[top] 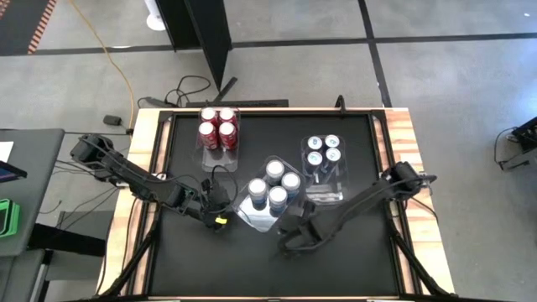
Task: Sort soda cans
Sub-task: Adjust the transparent bins and align them together
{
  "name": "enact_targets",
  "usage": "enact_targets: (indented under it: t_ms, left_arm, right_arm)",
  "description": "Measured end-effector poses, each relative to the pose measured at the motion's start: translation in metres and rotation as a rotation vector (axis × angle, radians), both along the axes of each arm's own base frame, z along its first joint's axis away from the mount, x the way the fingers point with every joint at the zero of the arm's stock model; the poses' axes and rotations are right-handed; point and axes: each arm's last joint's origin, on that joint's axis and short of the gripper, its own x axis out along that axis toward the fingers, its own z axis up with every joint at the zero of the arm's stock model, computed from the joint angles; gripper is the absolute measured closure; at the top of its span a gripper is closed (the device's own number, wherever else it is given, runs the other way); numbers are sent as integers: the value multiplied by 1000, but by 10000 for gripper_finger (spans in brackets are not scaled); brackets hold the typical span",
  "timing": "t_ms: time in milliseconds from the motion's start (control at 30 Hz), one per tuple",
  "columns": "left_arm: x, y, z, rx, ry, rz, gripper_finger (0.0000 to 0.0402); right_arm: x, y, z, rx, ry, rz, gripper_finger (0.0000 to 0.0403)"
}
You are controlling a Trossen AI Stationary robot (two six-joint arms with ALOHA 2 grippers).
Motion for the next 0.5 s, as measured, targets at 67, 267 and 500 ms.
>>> enact_targets:
  t_ms: [67, 267, 500]
  left_arm:
    - [0, 0, 0, 0, 0, 0, 386]
    - [0, 0, 0, -4, 3, -6, 386]
    - [2, -2, 2, 7, -9, -61, 386]
  right_arm:
    - [6, -9, -8, -7, 20, -40, 400]
    - [16, -31, -13, -5, 13, -126, 400]
    - [23, -44, -16, -7, 22, -126, 400]
